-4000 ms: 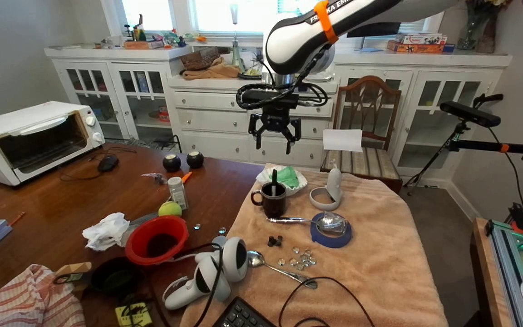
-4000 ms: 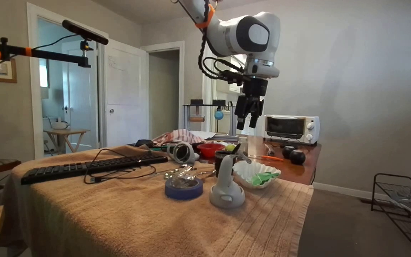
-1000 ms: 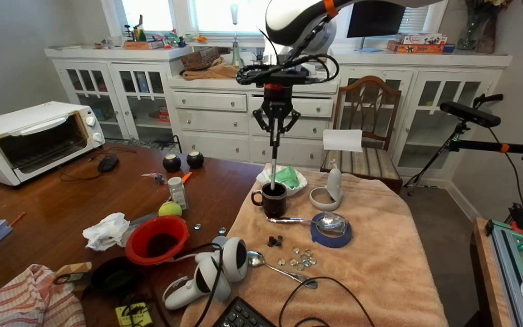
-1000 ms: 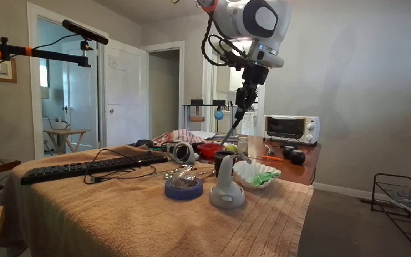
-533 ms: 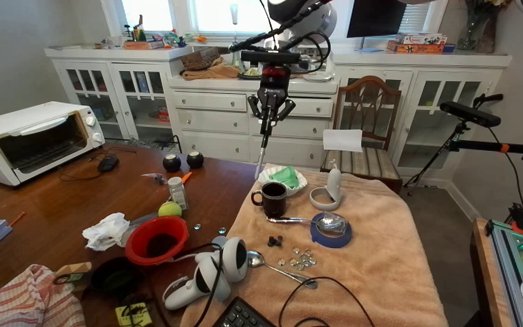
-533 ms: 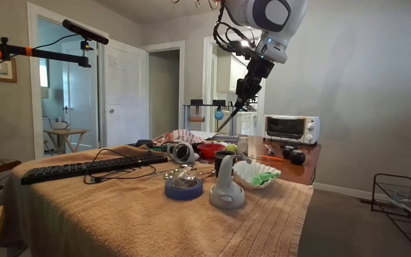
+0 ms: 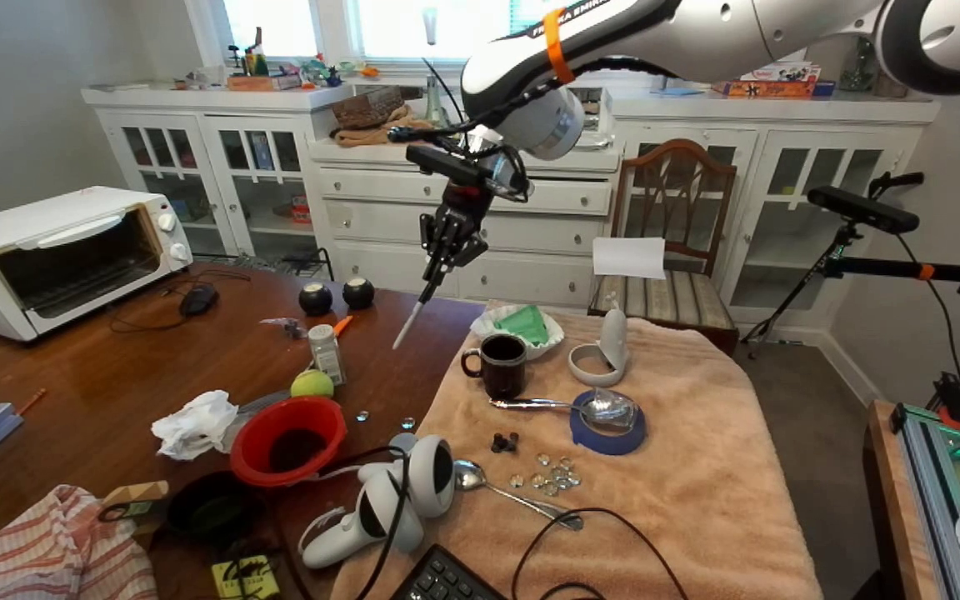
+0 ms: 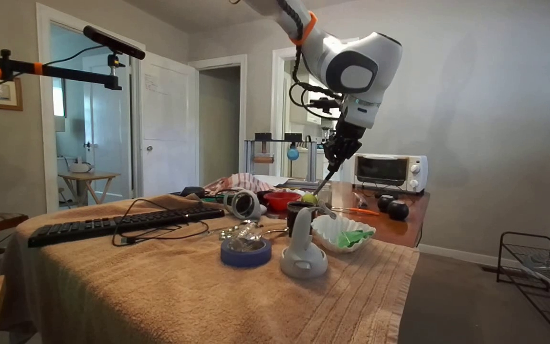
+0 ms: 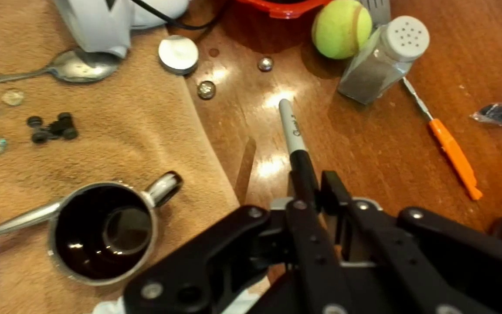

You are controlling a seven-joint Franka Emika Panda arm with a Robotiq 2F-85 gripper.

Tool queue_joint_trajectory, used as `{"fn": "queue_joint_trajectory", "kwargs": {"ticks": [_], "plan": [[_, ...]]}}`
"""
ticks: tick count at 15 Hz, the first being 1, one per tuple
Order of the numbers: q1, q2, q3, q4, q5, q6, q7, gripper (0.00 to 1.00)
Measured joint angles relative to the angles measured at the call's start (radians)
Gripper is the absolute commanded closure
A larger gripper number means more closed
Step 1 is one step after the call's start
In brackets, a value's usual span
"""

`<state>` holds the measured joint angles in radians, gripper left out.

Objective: Remove the marker from the cup and put it on the table

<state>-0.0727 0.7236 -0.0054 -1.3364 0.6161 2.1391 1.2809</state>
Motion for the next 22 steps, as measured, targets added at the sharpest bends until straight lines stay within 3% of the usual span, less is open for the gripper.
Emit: {"fn": "queue_joint_trajectory", "kwargs": {"ticks": [4, 8, 15, 22], "plan": [[0.023, 0.069, 0.025, 0.0, -0.002, 0.193, -0.045, 0.97], [0.03, 0.117, 0.032, 0.002, -0.006, 0.289, -0.119, 0.97], [0.022, 0.176, 0.02, 0.027, -0.022, 0.331, -0.167, 0.97], [0.03, 0.214, -0.018, 0.034, -0.14, 0.335, -0.162, 0.97]]}}
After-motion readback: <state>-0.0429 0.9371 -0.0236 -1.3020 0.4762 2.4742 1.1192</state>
